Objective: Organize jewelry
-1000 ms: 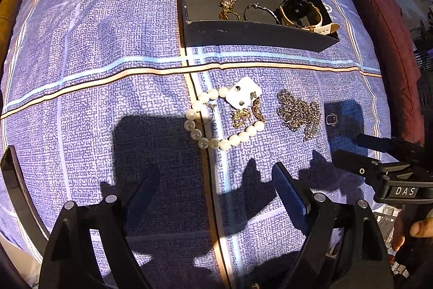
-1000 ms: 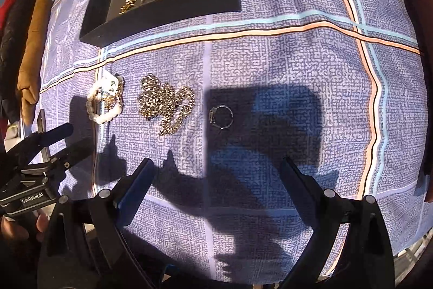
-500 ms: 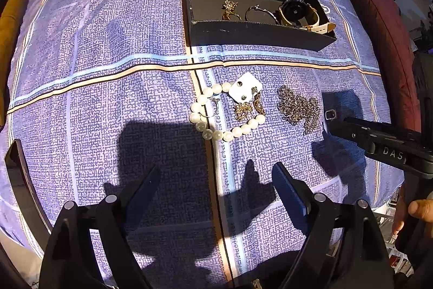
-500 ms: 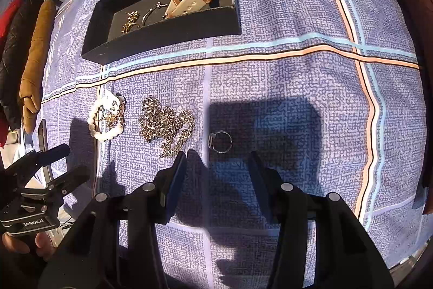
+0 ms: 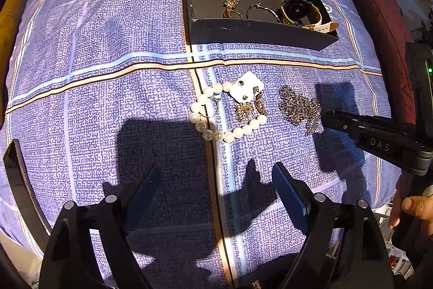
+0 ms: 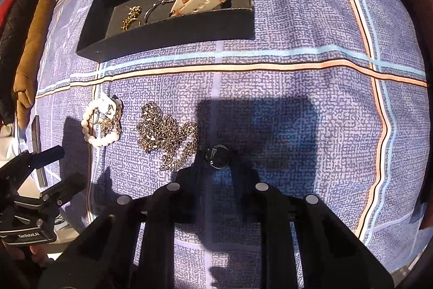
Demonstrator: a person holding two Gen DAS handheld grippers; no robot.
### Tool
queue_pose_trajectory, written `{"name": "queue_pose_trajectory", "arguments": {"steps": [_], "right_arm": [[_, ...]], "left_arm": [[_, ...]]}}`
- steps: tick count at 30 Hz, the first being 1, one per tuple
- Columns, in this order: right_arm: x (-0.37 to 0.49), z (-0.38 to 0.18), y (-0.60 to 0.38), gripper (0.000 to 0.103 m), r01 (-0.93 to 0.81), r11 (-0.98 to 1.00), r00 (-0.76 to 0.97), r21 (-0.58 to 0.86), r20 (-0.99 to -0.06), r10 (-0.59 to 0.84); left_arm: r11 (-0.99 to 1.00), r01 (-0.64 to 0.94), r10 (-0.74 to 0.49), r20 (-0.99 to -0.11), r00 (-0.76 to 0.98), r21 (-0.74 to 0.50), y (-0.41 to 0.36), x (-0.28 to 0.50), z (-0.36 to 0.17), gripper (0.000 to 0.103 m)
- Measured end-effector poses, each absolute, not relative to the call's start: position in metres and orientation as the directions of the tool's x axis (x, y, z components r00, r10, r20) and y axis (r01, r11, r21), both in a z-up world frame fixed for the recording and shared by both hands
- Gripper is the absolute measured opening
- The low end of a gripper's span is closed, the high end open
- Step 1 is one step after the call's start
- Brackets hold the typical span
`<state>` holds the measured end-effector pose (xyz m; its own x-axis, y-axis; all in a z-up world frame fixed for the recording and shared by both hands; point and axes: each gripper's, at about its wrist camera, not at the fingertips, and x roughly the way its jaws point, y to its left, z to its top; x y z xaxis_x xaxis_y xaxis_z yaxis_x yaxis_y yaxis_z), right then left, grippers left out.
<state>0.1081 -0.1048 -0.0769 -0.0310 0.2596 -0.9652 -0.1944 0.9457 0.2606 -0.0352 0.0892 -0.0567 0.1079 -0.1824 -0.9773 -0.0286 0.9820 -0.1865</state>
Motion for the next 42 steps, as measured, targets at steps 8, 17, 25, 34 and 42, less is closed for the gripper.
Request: {"name": "queue_pose_trajectory", "arguments": {"steps": [8,17,25,34,42], "right_arm": [[0.104,-0.066,-0.133,0.017,-0.153,0.94,0.0,0.305,-0.951,0.309],[0.096,-0.067,-0.139,0.015,-0.159,0.93,-0.018,0.331,-0.943,0.332],[0.098,-0.064,-0.146,0.029,-0.163,0.924,-0.018,0.345,-0.938,0.347],[0.097,-0.067,-0.152,0.035,-0.151,0.929,-0.019,0.339,-0.94,0.34],[0.105,-0.066,-0.143,0.055,-0.172,0.93,0.0,0.325,-0.944,0.33]], "left_arm": [[0.977,-0.048,-0.201,-0.973,0.115,-0.208,0.088,-0.031,-0.057,0.082],[0.974,-0.067,-0.208,-0.97,0.123,-0.217,0.078,-0.016,-0.058,0.082],[0.967,-0.072,-0.231,-0.962,0.145,-0.243,0.077,-0.003,-0.059,0.064],[0.974,-0.03,-0.217,-0.967,0.131,-0.223,0.065,0.009,-0.071,0.043],[0.975,-0.013,-0.22,-0.967,0.13,-0.223,0.065,0.008,-0.075,0.034]]}}
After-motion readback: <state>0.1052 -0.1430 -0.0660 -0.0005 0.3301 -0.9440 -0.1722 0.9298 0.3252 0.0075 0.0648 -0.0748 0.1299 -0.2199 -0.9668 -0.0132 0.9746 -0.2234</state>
